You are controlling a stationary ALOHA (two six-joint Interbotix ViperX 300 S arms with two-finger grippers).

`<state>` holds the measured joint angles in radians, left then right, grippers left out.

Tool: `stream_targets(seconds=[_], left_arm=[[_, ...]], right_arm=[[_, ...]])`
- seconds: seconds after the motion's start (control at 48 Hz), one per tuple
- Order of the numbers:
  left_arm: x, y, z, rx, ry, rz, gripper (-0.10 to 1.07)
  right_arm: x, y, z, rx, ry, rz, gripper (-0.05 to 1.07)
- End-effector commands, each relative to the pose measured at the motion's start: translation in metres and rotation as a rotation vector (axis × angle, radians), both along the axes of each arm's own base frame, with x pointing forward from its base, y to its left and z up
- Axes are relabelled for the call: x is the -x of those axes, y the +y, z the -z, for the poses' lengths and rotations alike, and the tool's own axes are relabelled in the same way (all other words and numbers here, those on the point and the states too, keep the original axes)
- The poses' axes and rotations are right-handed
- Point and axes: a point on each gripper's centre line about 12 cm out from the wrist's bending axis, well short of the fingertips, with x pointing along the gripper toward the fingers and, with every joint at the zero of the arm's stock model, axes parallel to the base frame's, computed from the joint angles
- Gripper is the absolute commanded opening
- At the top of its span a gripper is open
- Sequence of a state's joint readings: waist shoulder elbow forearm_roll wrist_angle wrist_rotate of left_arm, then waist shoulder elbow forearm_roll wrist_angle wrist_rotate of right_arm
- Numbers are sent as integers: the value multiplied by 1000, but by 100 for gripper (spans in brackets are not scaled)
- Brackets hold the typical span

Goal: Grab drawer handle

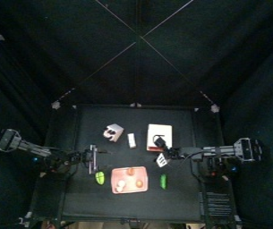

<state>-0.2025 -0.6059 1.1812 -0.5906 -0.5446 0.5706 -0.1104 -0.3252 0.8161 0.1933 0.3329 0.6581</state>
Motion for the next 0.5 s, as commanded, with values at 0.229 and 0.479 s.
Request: stream_targets(seconds=[0.229,0.479], left_arm=[[-46,28,-27,89,-52,-180,98],[-79,61,-37,125,-65,-309,94]], right_arm=[[14,-10,-7,-28,31,96,54],[29,-9,-4,4,62,189,54]])
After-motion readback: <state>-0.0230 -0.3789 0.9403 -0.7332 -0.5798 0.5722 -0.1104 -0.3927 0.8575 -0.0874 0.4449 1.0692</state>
